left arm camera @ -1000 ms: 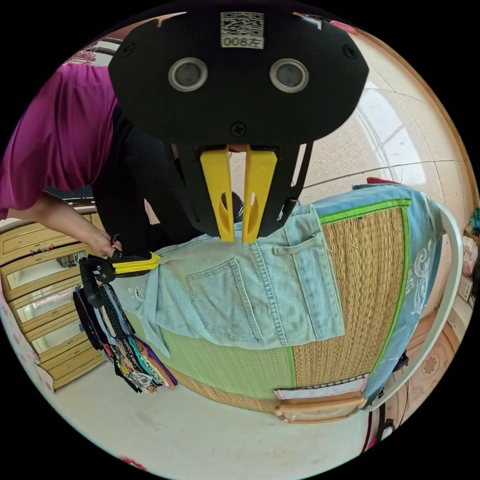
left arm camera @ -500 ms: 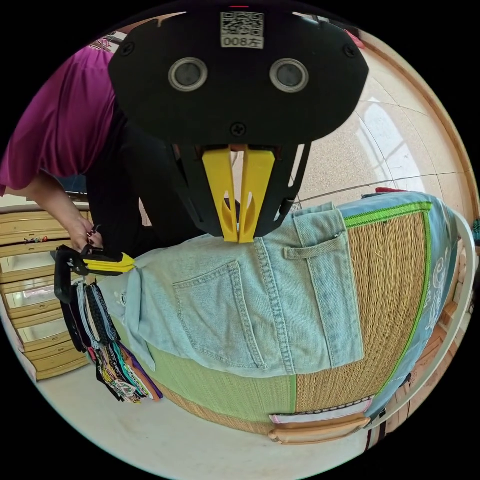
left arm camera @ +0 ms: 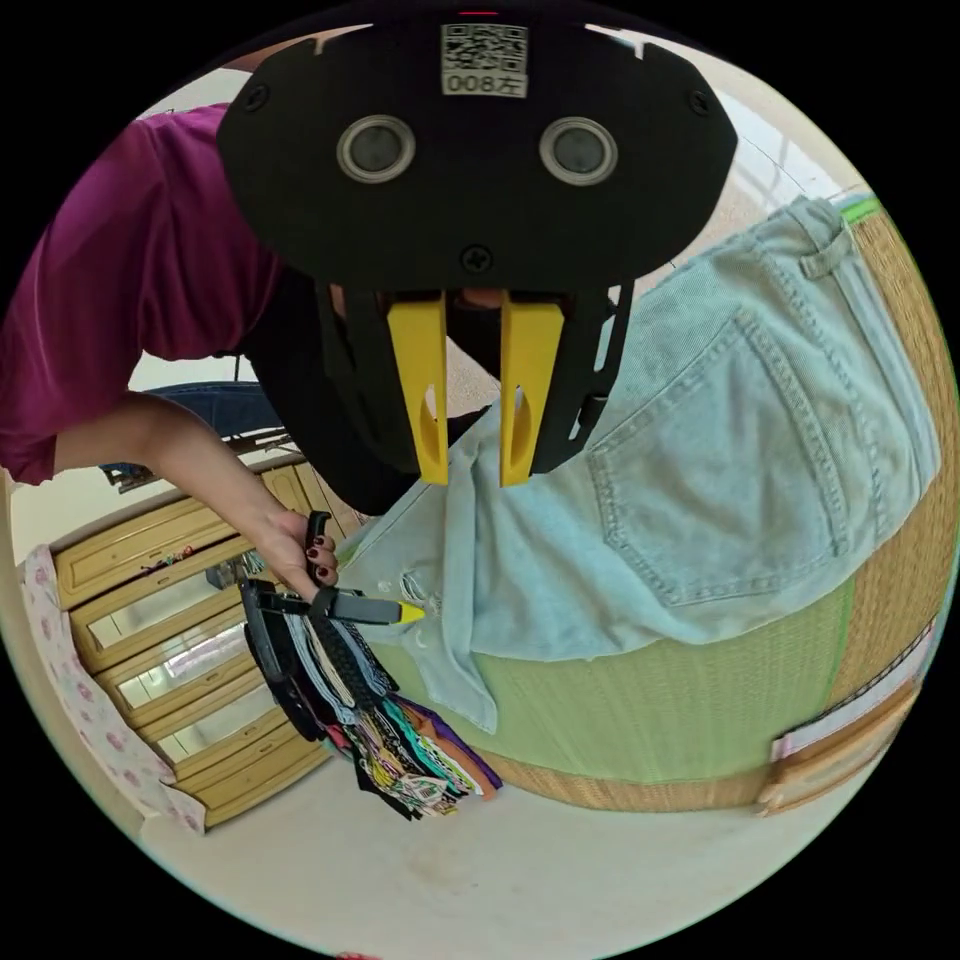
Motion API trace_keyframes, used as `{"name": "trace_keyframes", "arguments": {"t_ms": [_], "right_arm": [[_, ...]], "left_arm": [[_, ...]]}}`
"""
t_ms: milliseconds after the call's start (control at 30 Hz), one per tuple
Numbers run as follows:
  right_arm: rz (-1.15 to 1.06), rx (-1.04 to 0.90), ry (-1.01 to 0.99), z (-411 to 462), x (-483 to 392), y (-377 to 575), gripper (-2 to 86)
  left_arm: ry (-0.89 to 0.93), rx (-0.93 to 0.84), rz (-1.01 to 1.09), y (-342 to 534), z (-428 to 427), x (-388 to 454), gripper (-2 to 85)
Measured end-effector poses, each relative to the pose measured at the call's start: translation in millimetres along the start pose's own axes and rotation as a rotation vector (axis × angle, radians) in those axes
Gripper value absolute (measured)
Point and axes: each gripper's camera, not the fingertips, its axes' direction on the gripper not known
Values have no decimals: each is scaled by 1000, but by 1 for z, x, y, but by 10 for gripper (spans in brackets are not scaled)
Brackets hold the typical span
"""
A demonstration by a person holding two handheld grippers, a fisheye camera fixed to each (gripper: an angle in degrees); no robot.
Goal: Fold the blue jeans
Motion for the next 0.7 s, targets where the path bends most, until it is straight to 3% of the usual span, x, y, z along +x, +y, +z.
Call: {"name": "trace_keyframes", "arguments": {"t_ms": [400,700], "right_arm": [[62,-118,246,35,43,-127,81],[42,-289,370,74,63,-150,65]], "left_arm": [[-46,-140,83,-80,130,13,72],[-16,-125,80,-92,182,18,32]]}}
